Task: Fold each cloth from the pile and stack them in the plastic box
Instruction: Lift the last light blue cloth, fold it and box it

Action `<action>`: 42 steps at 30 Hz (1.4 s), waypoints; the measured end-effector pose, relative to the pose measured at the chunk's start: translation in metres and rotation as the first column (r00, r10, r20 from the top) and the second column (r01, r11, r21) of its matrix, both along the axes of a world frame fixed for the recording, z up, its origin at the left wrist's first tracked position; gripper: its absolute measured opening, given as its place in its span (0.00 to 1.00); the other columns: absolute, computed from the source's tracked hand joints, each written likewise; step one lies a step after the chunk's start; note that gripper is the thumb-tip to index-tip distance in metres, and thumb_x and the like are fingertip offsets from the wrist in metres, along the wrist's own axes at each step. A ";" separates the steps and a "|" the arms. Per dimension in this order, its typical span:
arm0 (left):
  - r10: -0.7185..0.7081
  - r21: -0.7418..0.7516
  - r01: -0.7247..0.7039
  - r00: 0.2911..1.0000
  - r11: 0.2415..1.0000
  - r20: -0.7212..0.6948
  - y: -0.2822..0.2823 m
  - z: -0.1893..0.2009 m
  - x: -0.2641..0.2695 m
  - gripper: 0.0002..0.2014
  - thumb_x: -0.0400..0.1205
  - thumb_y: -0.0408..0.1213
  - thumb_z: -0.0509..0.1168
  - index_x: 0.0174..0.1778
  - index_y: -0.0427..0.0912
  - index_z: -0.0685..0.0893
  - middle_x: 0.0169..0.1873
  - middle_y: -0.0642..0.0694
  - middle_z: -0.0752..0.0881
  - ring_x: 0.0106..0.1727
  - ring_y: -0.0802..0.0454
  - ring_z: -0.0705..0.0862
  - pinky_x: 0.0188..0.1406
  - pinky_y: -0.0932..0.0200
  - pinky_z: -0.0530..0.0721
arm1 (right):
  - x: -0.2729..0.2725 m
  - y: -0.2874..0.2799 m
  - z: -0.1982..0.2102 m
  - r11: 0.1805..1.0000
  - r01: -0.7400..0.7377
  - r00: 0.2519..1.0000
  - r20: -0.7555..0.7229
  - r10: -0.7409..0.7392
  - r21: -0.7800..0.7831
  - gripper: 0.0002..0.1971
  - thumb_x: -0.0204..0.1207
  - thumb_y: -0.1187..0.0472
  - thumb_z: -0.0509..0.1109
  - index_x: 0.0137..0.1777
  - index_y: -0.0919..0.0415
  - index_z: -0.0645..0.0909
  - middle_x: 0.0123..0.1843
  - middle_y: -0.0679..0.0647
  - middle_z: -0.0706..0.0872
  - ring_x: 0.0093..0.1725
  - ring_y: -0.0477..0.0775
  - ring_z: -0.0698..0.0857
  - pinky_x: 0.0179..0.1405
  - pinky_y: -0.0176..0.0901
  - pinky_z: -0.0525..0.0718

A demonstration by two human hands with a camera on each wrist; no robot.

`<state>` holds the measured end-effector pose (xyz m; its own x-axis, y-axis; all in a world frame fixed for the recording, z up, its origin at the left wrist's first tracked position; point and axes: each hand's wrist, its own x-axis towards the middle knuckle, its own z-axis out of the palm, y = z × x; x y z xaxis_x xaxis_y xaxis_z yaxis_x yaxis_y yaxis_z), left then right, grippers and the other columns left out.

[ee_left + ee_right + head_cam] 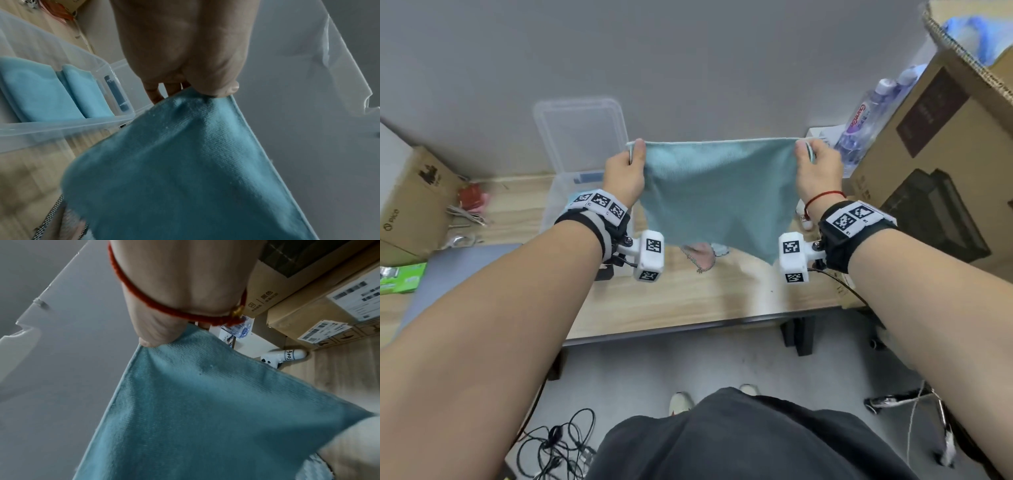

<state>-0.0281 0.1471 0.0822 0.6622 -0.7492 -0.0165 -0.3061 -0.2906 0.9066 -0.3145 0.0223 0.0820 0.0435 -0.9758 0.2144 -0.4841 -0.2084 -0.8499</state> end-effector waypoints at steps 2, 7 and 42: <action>0.001 0.021 -0.001 1.000 1.000 -0.014 0.003 -0.003 -0.006 0.26 0.85 0.59 0.55 0.26 0.48 0.62 0.24 0.50 0.65 0.29 0.51 0.63 0.30 0.55 0.62 | -0.004 0.001 -0.003 1.000 0.029 0.999 0.014 -0.029 0.002 0.11 0.82 0.50 0.64 0.41 0.54 0.80 0.31 0.42 0.76 0.36 0.45 0.74 0.39 0.39 0.72; -0.058 0.194 0.055 0.998 0.980 0.010 0.021 -0.054 -0.015 0.28 0.85 0.61 0.53 0.26 0.43 0.70 0.30 0.42 0.74 0.35 0.47 0.72 0.38 0.56 0.69 | -0.026 0.019 -0.056 0.981 0.072 0.996 -0.058 -0.062 0.178 0.16 0.72 0.39 0.70 0.32 0.49 0.81 0.32 0.43 0.83 0.37 0.46 0.79 0.43 0.43 0.79; -0.109 0.573 0.061 0.993 0.817 0.050 0.045 -0.249 -0.012 0.19 0.90 0.44 0.49 0.54 0.34 0.80 0.52 0.36 0.85 0.53 0.39 0.82 0.52 0.53 0.74 | -0.025 0.000 -0.254 0.876 0.046 0.891 -0.415 0.181 0.480 0.10 0.83 0.54 0.61 0.47 0.58 0.80 0.39 0.54 0.79 0.43 0.54 0.75 0.41 0.40 0.68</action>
<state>-0.0402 0.1920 -0.1664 0.6133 -0.6751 -0.4099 -0.4155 -0.7172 0.5595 -0.3395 0.0223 -0.1722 0.0909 -0.9427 -0.3209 -0.8242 0.1096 -0.5556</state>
